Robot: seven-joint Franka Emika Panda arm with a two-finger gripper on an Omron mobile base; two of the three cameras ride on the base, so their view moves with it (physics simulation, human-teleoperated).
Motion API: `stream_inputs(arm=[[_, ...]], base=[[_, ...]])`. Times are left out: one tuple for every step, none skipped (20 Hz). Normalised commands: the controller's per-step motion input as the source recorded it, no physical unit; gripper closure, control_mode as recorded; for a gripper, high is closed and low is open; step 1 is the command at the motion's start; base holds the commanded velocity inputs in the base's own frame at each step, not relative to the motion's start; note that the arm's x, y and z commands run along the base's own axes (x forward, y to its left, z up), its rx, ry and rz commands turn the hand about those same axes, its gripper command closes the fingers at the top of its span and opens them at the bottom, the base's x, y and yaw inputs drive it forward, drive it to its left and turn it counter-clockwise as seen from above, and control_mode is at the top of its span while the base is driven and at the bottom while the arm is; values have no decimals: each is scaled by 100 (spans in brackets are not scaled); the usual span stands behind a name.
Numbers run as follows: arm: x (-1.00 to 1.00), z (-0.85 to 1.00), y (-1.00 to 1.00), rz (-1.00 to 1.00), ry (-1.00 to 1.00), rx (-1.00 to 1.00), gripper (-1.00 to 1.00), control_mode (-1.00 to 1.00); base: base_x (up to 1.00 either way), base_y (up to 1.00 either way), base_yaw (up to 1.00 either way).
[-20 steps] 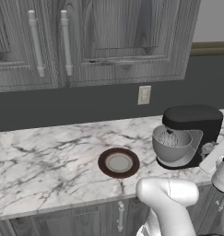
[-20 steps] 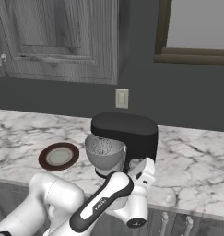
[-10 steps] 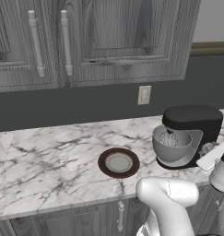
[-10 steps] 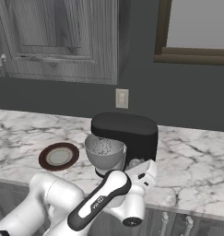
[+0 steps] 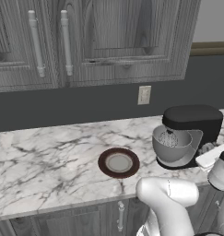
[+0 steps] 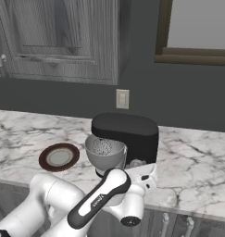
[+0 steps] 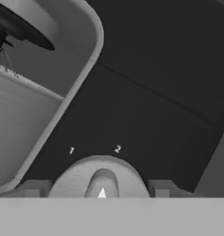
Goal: Add butter and sugar cubes to the stand mixer bowl and then turn on the stand mixer to begin making frosting.
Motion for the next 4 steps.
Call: stream_inputs(arm=[[0,-4,-26,0,0,30,100,-100],[0,-3,-26,0,0,31,100,-100],[-2,-2,-30,0,0,33,100,-100],[-1,-2,-27,0,0,33,100,-100]], base=[[0,0,0],[0,0,0],[0,0,0],[0,0,0]])
